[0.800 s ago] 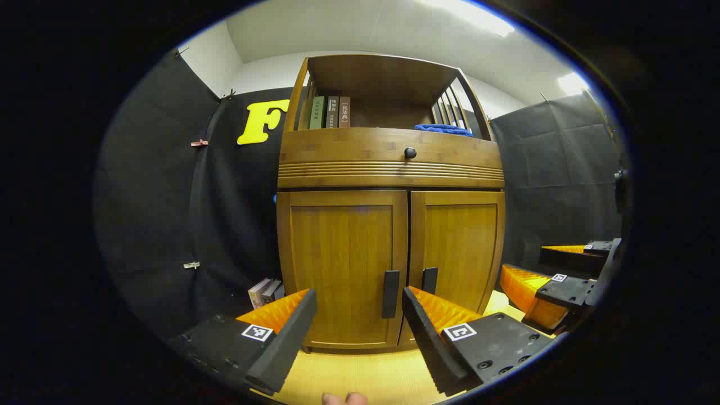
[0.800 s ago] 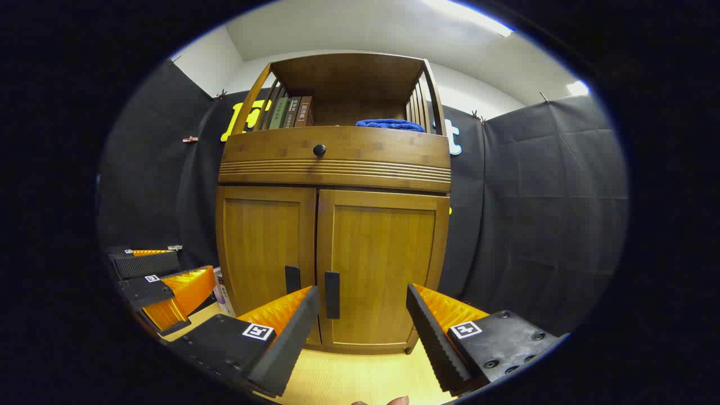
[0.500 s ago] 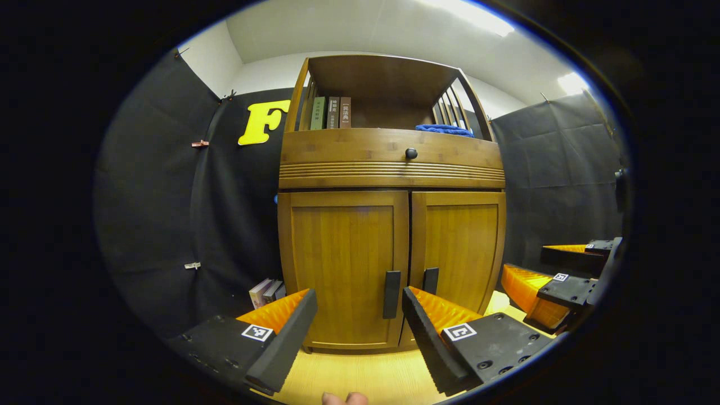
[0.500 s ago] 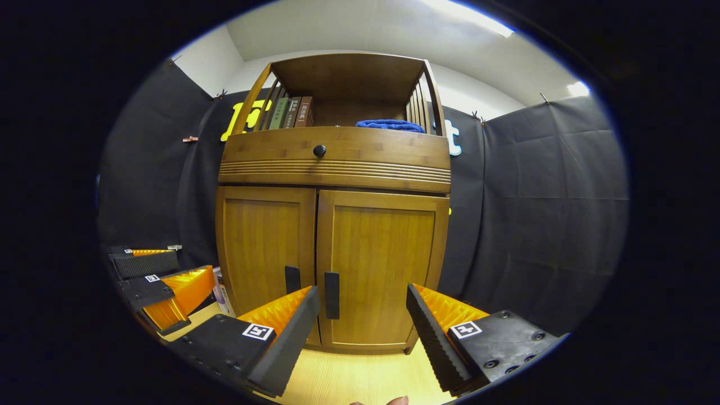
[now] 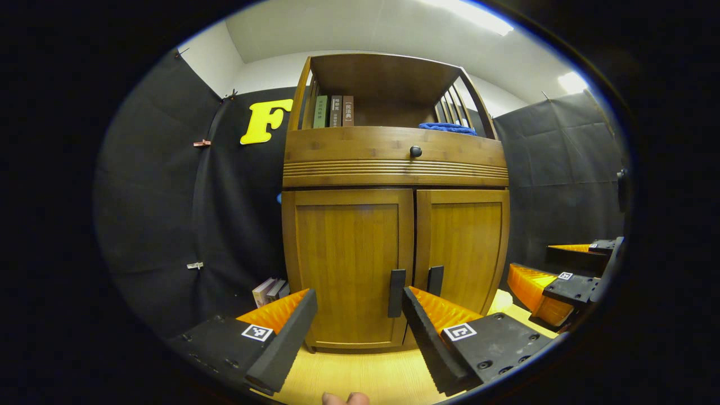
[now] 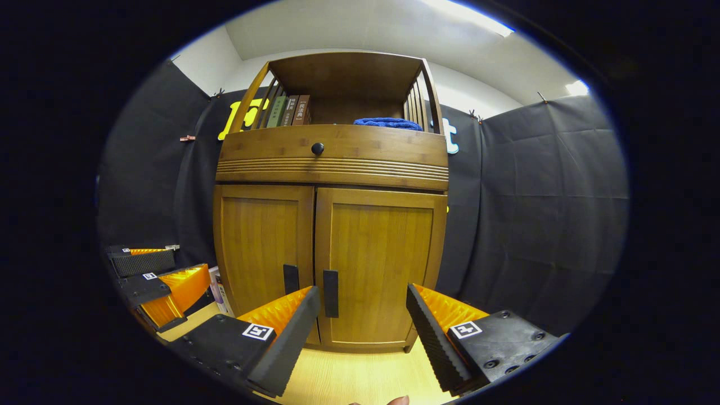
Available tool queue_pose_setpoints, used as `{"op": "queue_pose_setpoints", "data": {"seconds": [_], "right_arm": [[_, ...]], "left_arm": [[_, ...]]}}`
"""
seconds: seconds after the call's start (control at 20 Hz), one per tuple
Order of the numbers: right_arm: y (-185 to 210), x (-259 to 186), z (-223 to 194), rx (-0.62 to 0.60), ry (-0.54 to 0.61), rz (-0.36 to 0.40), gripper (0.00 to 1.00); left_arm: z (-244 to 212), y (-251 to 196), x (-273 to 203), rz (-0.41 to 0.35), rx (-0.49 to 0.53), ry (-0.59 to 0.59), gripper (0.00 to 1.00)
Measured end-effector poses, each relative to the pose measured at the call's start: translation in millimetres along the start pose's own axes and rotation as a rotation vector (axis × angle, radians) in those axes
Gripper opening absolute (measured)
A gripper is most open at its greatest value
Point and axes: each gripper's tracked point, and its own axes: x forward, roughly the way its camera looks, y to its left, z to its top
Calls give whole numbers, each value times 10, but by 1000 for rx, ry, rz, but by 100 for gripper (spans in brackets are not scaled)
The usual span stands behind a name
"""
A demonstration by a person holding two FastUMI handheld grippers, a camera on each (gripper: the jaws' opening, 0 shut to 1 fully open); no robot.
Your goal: Open the right door of the double-door shoe cabinet with the right hand, and open the left door with the left hand.
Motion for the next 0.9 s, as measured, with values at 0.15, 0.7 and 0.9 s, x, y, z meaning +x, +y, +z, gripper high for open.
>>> {"op": "queue_pose_setpoints", "data": {"seconds": [0.15, 0.7, 0.9], "right_arm": [[5, 24, -34, 5, 9, 6, 98], [278, 718, -457, 23, 99, 55, 96], [365, 1084, -719, 40, 142, 69, 98]], "left_arm": [[12, 13, -16, 2, 3, 2, 92], [-119, 196, 46, -2, -6, 16, 92], [-193, 260, 96, -10, -14, 31, 95]]}}
